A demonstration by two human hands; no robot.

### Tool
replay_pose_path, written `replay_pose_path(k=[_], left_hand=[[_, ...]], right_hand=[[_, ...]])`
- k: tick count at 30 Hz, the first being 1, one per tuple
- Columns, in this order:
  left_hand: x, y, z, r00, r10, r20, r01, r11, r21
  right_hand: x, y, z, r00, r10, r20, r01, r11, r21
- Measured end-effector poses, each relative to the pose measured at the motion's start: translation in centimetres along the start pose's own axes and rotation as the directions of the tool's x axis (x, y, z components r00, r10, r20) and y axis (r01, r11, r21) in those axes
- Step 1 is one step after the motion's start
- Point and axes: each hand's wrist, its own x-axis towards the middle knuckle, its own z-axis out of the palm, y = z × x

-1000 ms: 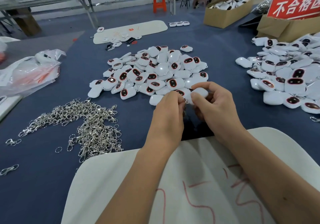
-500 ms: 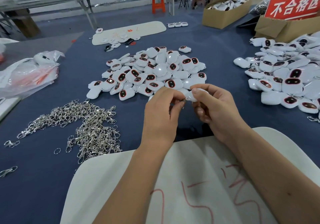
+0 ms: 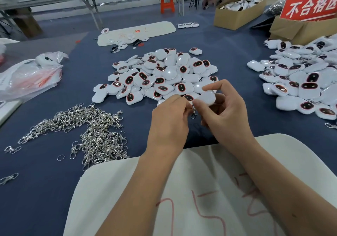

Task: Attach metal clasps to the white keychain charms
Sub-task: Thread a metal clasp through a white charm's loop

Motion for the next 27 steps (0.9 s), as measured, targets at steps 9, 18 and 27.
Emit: replay_pose_path(k=[9, 18, 27], left_hand=[[-0.1, -0.6, -0.1, 0.995, -0.029, 0.099, 0.029, 1.0, 0.004], [0.2, -1.1, 0.1, 0.941, -0.331, 0.074, 0.293, 0.683, -0.67], [0.2, -0.7, 0.5, 0.878, -0.476, 0.054, 0.33, 0.52, -0.788]], right_hand=[[-0.4, 0.1, 0.5, 0.987, -0.152, 0.056, 0.16, 0.972, -0.173], [0.5, 0.0, -0.3, 0.98, 0.181, 0.085, -0.199, 0.935, 0.294], [0.5, 0.2, -0.3, 0.962, 0.194, 0.191, -0.257, 0.881, 0.397]])
